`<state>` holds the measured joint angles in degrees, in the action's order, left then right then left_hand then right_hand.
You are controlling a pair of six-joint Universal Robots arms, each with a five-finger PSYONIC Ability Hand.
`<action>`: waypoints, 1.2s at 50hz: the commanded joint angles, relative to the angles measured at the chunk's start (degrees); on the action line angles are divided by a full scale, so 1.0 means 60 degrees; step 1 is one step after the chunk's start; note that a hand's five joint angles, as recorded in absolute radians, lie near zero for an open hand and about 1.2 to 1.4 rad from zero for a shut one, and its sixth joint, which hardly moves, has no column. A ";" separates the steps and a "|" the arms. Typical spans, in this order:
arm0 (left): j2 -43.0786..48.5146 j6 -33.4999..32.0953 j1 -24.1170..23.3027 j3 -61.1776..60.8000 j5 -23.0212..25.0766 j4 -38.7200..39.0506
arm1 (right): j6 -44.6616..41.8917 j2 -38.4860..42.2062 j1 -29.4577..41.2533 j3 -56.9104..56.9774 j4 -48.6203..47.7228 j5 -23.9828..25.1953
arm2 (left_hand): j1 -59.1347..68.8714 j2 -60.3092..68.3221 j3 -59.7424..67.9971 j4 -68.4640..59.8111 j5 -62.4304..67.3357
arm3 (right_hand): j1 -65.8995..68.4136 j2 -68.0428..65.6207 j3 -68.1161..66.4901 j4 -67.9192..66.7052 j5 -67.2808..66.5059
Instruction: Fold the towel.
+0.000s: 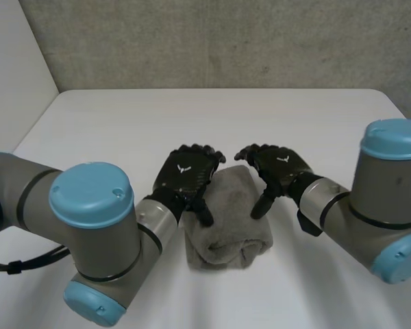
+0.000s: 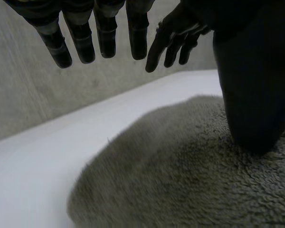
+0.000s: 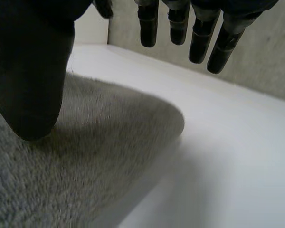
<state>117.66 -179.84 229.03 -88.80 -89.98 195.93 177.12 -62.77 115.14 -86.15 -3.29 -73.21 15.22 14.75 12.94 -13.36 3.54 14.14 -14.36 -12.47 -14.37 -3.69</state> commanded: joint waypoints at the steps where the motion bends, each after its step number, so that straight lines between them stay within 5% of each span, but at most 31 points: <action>1: 0.0063 0.0121 0.0104 -0.0551 -0.0309 -0.0296 | 0.0070 0.1159 0.0072 0.0340 0.0123 -0.0001 | -0.0638 -0.0560 -0.0490 0.0560 -0.0359 | -0.0689 0.0727 0.0412 0.0728 0.0614; 20: 0.0750 -0.0011 0.0265 -0.0933 -0.0281 -0.0208 | -0.2346 0.1292 -0.0059 -0.0363 0.0328 0.0014 | -0.0666 -0.0588 -0.0490 0.0560 -0.0387 | -0.0689 0.0727 0.0412 0.0728 0.0614; 37: 0.0385 -0.0041 0.0558 -0.0655 -0.0296 -0.0281 | -0.2582 0.0076 -0.0162 -0.0407 0.0313 -0.0074 | -0.0666 -0.0588 -0.0490 0.0560 -0.0387 | -0.0689 0.0727 0.0412 0.0728 0.0614; 51: -0.2721 0.0018 0.1452 -0.0333 -0.0339 -0.0281 | -0.1632 -0.2632 -0.0177 0.0588 0.0299 -0.1889 | -0.0666 -0.0588 -0.0490 0.0560 -0.0387 | -0.0689 0.0727 0.0412 0.0728 0.0614; 60: -0.3087 0.0324 0.2403 0.0794 -0.0573 -0.2313 | -0.0605 -0.3000 -0.0587 0.0868 0.0474 -0.2549 | -0.0666 -0.0588 -0.0490 0.0560 -0.0387 | -0.0689 0.0727 0.0412 0.0728 0.0614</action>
<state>99.25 -179.15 240.29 -87.68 -92.34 190.13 170.10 -80.27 113.17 -81.47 -1.23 -86.77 14.58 14.69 12.94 -13.36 3.00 10.42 -11.77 -12.47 -14.37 -3.65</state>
